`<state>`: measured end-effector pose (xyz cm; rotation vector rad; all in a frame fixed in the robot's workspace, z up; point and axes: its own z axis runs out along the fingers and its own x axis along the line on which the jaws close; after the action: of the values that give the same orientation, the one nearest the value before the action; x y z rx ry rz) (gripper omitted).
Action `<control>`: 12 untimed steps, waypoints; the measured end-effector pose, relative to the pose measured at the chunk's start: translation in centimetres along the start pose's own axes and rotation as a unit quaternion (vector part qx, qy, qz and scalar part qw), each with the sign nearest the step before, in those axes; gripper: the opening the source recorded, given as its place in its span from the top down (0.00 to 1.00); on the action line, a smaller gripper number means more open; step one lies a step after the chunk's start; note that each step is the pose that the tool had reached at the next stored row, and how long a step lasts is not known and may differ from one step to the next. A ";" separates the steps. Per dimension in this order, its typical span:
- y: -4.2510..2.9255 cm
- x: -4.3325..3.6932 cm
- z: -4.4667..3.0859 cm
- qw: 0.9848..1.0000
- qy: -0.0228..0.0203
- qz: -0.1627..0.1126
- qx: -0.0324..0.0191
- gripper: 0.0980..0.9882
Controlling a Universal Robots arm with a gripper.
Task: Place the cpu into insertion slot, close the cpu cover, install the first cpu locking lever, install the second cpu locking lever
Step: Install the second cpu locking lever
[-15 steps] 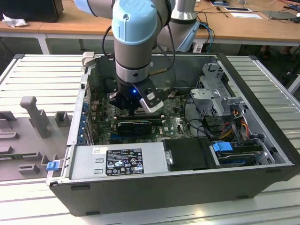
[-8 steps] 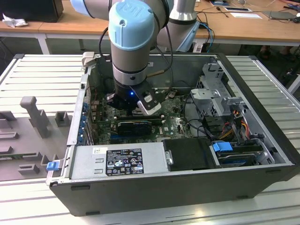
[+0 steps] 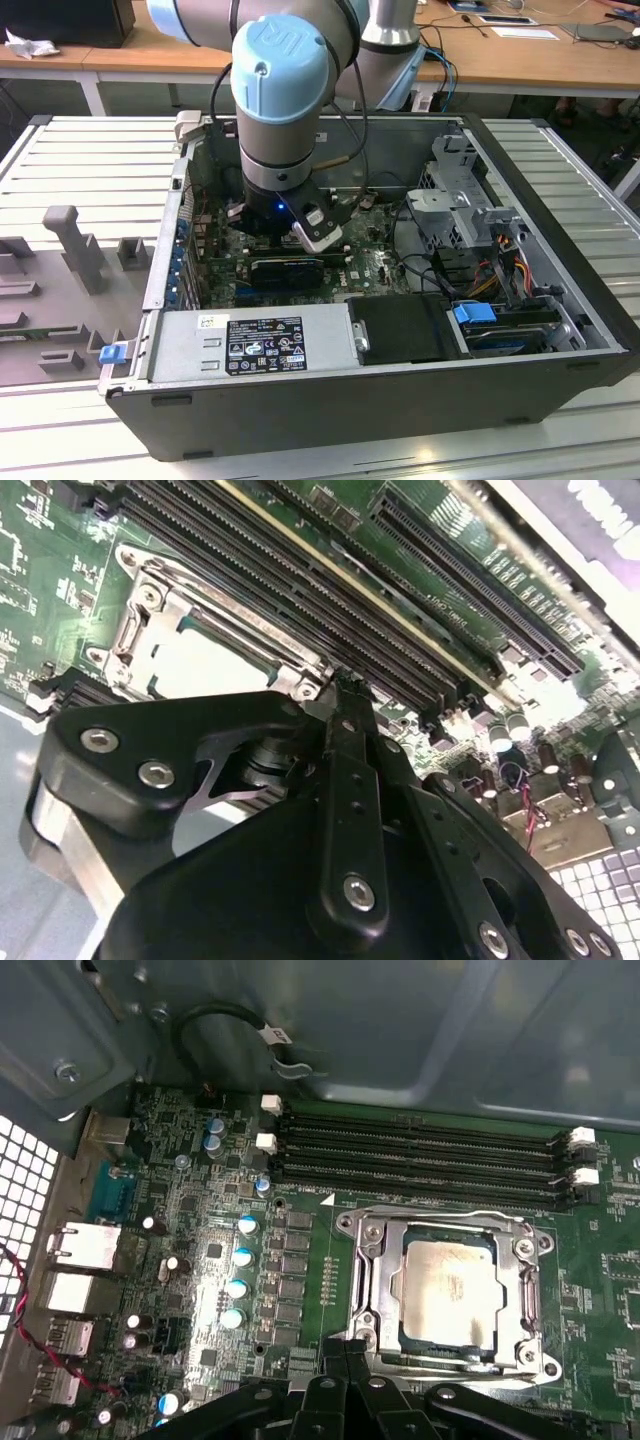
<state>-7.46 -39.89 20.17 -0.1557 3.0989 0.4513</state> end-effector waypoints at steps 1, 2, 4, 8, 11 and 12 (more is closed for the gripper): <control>-0.02 0.01 0.06 1.000 0.000 0.000 -0.001 0.99; -0.07 0.02 0.16 1.000 0.000 0.000 -0.003 0.99; -0.19 0.03 0.33 1.000 0.000 0.000 -0.005 0.99; -0.27 0.23 0.57 1.000 -0.001 -0.001 -0.012 0.99; -0.27 0.45 0.63 1.000 -0.001 -0.001 -0.014 0.99; -0.25 0.45 0.56 1.000 -0.001 -0.001 -0.014 0.99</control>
<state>-7.88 -40.02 19.56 -0.1581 3.0910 0.4943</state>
